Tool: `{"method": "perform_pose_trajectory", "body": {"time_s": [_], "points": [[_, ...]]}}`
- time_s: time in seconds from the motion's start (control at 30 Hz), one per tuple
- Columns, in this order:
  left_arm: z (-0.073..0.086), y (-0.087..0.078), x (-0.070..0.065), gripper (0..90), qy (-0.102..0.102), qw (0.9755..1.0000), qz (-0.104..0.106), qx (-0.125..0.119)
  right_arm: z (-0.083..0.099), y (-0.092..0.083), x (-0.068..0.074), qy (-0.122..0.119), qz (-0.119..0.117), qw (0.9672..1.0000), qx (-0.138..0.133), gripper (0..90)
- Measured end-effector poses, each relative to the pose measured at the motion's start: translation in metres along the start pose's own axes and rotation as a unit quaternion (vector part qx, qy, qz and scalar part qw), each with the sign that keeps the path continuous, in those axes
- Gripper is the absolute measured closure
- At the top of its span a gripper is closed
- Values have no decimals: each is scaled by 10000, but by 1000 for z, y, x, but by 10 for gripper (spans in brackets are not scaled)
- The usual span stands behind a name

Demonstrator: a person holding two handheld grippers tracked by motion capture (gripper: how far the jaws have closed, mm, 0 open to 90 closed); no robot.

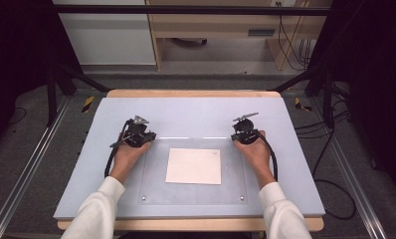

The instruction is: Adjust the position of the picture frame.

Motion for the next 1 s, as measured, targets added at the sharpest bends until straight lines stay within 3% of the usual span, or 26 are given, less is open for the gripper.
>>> {"method": "perform_pose_trajectory", "body": {"time_s": [0.5,0.6,0.63,0.7,0.77,0.87,1.0], "points": [[1,-1,-1,831,-23,9998,-161,-144,1,0,0,-60,53,9996,-263,818],[2,-5,0,809,-37,9994,-213,-253,2,-8,0,-62,-62,9973,-729,762],[2,-5,0,785,-37,9994,-213,-253,2,-8,0,-62,-62,9973,-729,762],[-1,-11,1,764,-47,9985,-269,-482,0,-17,0,-137,-23,9938,-1100,735],[-1,-12,1,757,-27,9983,-290,-505,0,-19,1,-147,-43,9928,-1185,735],[-5,-17,0,766,-28,9966,-370,-741,0,-26,0,-230,-25,9897,-1412,779],[-5,-18,-2,818,-8,9963,-373,-779,1,-26,0,-266,50,9895,-1417,847]]}}
Point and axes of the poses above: each handheld gripper's, and its own axes: y roughly forward along the jaws, z roughly out of its underside, x roughly to its left, the point moved 9 cm from there along y, roughly forward along the jaws, and after that the axes turned 14 degrees about x, right-handed, at the moved point
